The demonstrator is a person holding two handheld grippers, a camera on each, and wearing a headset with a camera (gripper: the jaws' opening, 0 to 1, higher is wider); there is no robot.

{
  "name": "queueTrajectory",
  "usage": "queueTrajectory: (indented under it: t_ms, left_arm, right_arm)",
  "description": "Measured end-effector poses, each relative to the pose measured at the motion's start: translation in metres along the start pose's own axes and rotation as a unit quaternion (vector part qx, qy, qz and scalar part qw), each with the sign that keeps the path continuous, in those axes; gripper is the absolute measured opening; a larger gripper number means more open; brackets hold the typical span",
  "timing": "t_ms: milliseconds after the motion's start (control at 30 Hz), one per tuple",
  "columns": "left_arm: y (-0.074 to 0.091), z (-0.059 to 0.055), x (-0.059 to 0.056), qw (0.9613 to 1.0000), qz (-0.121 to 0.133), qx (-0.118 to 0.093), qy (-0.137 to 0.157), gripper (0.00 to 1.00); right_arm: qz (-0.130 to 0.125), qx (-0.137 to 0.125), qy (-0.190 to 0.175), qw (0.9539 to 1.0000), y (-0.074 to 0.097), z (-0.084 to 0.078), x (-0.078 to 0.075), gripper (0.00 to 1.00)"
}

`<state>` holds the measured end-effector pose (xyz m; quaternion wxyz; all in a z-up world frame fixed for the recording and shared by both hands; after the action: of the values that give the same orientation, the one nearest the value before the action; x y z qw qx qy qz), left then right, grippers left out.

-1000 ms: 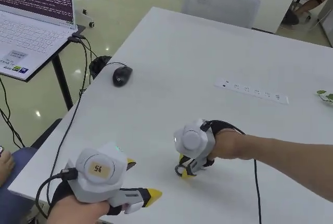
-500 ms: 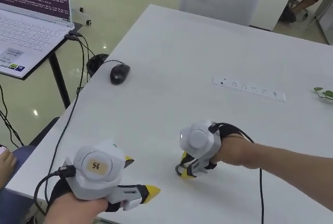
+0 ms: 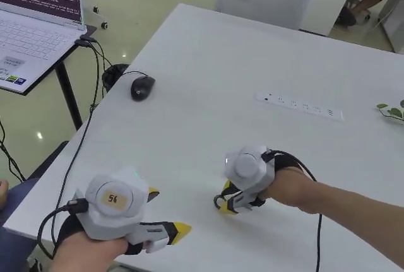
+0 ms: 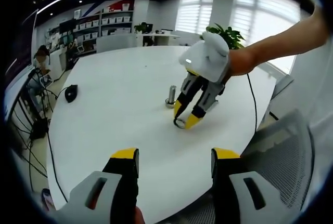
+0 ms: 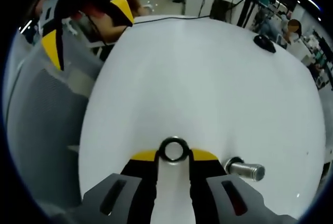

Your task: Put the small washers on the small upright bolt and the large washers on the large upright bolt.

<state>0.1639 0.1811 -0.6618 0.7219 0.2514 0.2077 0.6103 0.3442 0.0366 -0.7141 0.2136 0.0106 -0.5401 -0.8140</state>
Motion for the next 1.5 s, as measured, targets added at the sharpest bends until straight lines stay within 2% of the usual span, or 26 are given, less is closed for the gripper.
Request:
queueTrajectory:
  t_ms: [400,567,800,1100,1500]
  left_arm:
    - [-0.005,0.005,-0.005,0.9999,-0.008,-0.004,-0.005,0.55]
    - [-0.005,0.005,-0.005,0.9999,-0.01,-0.004,-0.007,0.55]
    - [-0.004,0.004,-0.004,0.9999,-0.009,-0.004,-0.006,0.55]
    - [-0.001,0.005,-0.001,1.0,-0.004,-0.004,-0.005,0.55]
    - [-0.002,0.006,0.002,1.0,0.0,-0.001,-0.006,0.55]
  right_arm:
    - [-0.052,-0.024,-0.036,0.9977,0.039,-0.018,0.0,0.23]
    - [-0.076,-0.029,-0.032,0.9962,0.058,-0.016,-0.003,0.23]
    - [-0.101,-0.026,-0.025,0.9942,0.078,-0.008,-0.017,0.23]
    - [-0.104,-0.01,-0.033,0.9939,0.078,-0.009,-0.038,0.23]
    - [-0.091,-0.002,-0.037,0.9952,0.071,-0.009,-0.047,0.23]
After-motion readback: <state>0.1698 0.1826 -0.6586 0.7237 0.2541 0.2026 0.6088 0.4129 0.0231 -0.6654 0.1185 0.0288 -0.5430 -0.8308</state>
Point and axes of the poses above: the centre of the closed fingertips' face, and the gripper's own axes: y roughly backward along the fingers, x roughly to its left, z roughly out of its top, the point moved 10 cm from there along y, roughly backward along the fingers, and after that the axes turned 15 degrees about z, right-handed, at the moved point
